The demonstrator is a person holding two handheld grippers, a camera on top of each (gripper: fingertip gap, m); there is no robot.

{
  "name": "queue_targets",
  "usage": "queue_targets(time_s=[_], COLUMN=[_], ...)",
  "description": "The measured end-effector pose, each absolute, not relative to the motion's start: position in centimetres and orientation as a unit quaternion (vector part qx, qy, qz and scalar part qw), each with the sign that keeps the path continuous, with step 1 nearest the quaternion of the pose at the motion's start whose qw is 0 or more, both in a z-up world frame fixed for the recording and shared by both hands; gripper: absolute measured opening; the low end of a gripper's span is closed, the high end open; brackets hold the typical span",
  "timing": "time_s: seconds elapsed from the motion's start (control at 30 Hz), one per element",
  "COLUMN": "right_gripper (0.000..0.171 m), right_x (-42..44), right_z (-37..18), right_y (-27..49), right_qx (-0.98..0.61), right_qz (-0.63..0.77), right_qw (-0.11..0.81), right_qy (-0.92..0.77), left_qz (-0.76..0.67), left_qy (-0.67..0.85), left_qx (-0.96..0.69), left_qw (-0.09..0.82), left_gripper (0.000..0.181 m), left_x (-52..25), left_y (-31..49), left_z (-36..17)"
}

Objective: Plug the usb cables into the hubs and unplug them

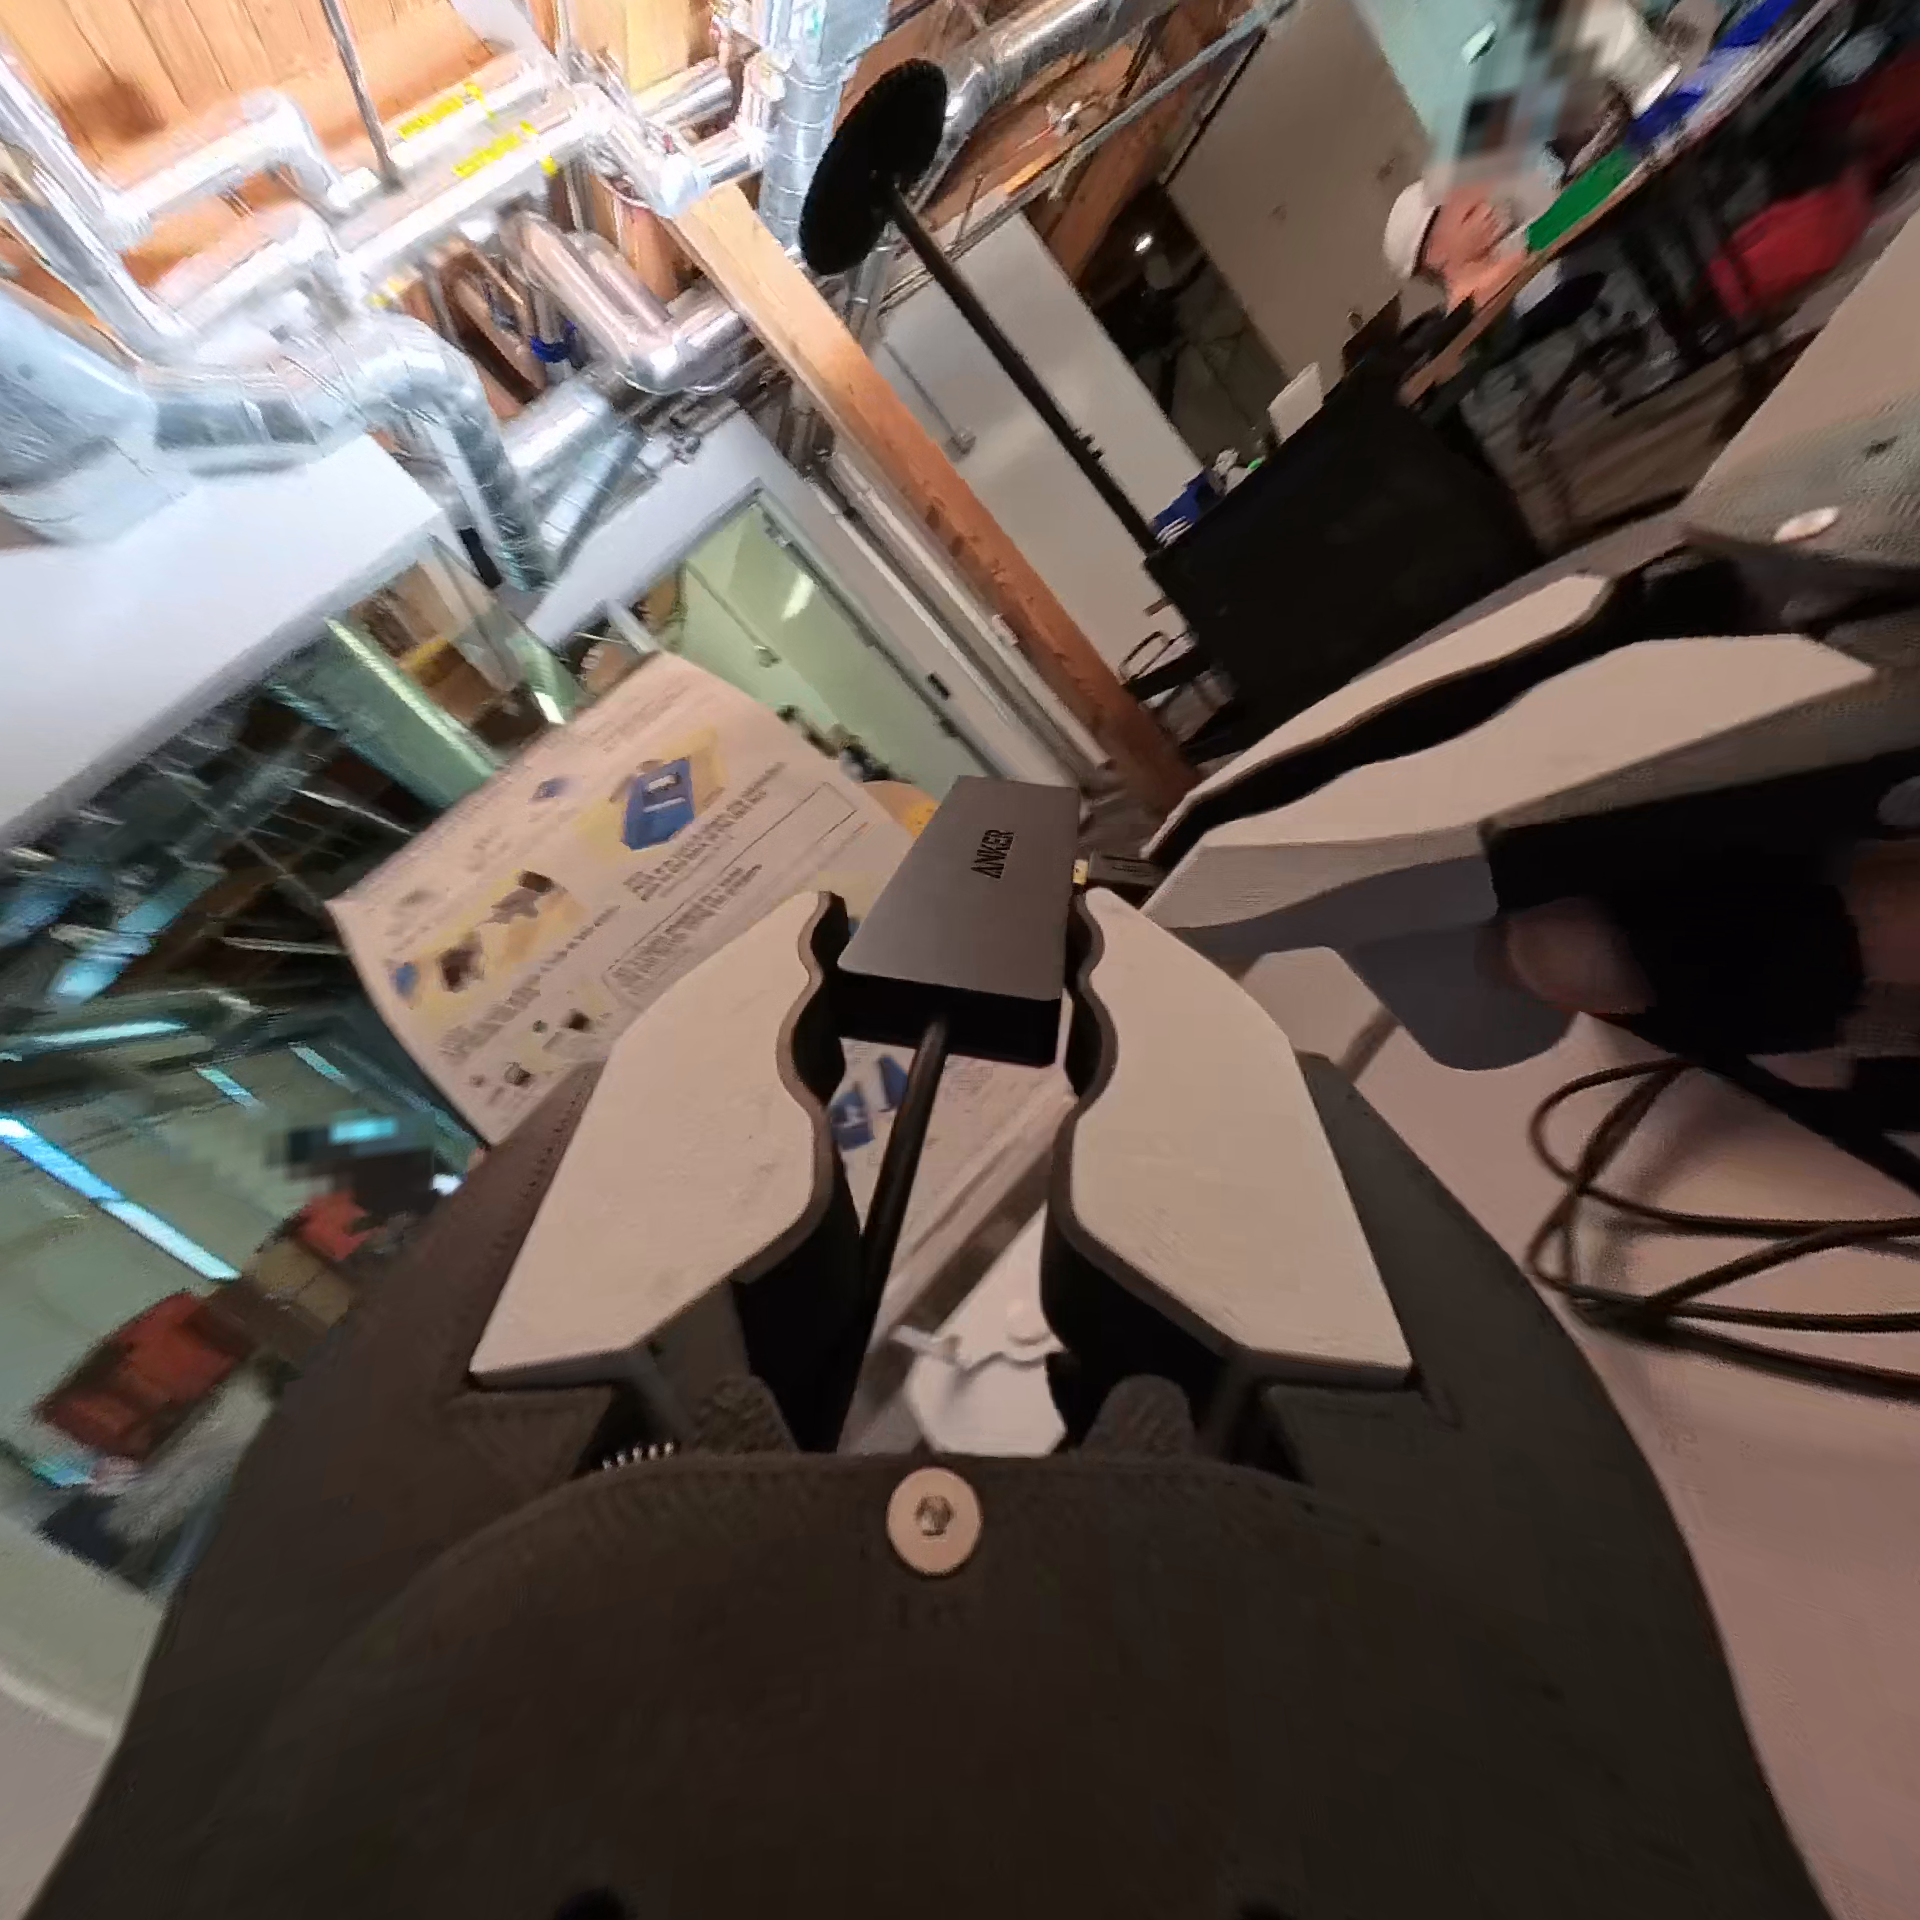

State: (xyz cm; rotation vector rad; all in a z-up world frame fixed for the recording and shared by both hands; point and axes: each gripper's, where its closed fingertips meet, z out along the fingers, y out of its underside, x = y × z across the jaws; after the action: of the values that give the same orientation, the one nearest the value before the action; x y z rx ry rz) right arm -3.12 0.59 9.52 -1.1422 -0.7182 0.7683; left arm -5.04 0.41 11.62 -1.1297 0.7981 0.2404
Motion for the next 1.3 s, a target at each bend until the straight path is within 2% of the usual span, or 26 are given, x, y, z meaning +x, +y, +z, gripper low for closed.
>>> queue_targets(time_s=[0.07, 0.17, 0.27, 0.4, 0.53, 0.7, 0.83, 1.03, 1.2, 1.3], right_gripper=[0.018, 0.017, 0.017, 0.018, 0.018, 0.018, 0.018, 0.018, 0.018, 0.017], right_x=[-3.1, -3.2, -3.2, -3.1, -3.4, -3.5, -3.5, -3.4, -3.1, -3.3], right_z=[9.3, 9.3, 10.0, 9.9, 9.0, 9.1, 9.5, 9.8, 9.4, 9.0], right_y=[0.8, 0.8, 0.0, -0.1, 0.9, 0.6, 0.4, -0.1, 0.4, 0.6], right_qx=[-0.534, -0.541, -0.487, -0.482, -0.543, -0.571, -0.536, -0.537, -0.552, -0.595], right_qz=[0.352, 0.363, 0.362, 0.369, 0.307, 0.455, 0.309, 0.367, 0.322, 0.331], right_qw=[0.709, 0.704, 0.725, 0.709, 0.702, 0.62, 0.706, 0.672, 0.671, 0.659], right_qy=[-0.298, -0.284, -0.326, -0.359, -0.344, -0.288, -0.345, -0.353, -0.377, -0.32], left_qz=[0.137, 0.08, 0.053, 0.017, 0.095, 0.074, 0.017, 0.023, 0.067, 0.094], left_qy=[0.368, 0.362, 0.364, 0.364, 0.366, 0.365, 0.358, 0.36, 0.364, 0.366], left_qx=[-0.515, -0.536, -0.53, -0.544, -0.541, -0.544, -0.55, -0.542, -0.537, -0.532], left_qw=[0.762, 0.759, 0.764, 0.756, 0.751, 0.752, 0.754, 0.759, 0.758, 0.757], left_gripper=[0.04, 0.04, 0.04, 0.04, 0.04, 0.039, 0.04, 0.04, 0.04, 0.04], left_x=[-5.0, -5.2, -5.3, -5.3, -5.5, -5.6, -5.8, -5.7, -5.3, -5.5], left_y=[0.4, 0.7, 0.0, 0.2, 0.9, 0.7, 0.6, 0.2, 0.4, 0.6], left_z=[11.6, 11.4, 11.9, 11.7, 11.3, 11.5, 11.6, 12.0, 11.8, 11.6])
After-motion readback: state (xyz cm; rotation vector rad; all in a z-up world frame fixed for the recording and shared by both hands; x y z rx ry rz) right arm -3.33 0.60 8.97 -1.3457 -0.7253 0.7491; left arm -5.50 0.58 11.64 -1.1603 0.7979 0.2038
